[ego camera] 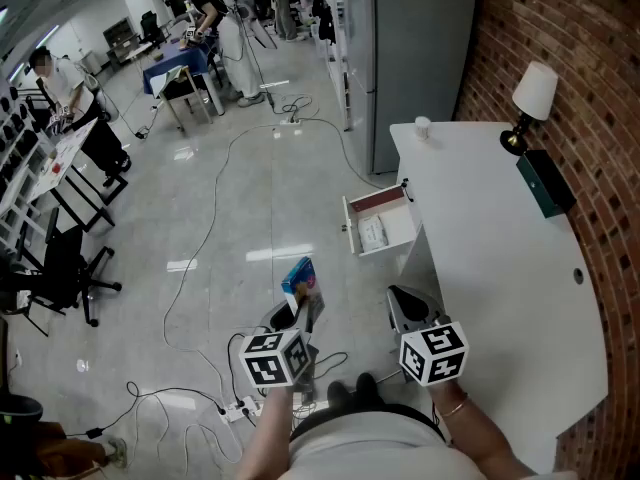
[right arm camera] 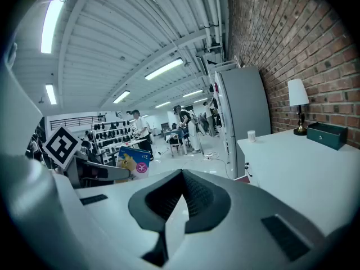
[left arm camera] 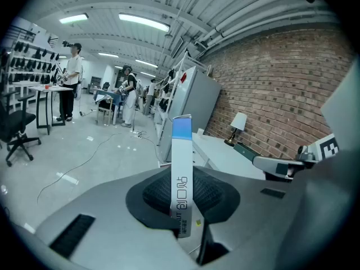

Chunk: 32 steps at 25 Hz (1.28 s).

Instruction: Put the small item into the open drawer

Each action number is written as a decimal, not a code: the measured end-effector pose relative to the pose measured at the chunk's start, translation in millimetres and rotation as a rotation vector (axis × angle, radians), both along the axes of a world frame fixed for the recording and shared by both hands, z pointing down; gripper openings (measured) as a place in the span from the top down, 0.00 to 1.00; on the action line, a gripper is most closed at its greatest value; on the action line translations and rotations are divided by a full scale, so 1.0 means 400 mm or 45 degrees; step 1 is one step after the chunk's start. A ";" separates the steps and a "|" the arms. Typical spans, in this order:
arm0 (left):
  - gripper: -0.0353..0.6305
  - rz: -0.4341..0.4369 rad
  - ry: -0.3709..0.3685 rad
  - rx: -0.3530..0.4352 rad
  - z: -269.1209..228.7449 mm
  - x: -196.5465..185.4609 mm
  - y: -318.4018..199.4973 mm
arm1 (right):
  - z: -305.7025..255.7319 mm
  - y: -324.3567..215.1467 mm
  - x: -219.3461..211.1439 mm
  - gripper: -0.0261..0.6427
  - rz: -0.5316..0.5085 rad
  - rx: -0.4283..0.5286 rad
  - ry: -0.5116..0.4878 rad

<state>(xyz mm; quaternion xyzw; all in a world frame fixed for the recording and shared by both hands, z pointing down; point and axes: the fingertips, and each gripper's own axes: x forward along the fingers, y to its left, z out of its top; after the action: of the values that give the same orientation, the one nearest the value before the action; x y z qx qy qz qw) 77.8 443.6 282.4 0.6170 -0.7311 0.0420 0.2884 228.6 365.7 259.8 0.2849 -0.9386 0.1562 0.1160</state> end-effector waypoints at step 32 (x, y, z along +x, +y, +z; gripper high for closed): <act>0.82 -0.002 -0.099 -0.002 0.031 -0.057 -0.313 | 0.058 -0.272 -0.022 0.95 0.055 -0.075 -0.060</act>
<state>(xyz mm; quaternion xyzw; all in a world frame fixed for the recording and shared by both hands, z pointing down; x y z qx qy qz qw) 54.9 318.4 294.9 0.6139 -0.7423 0.0663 0.2602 219.8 256.9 283.1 0.2979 -0.9297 0.1927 0.0988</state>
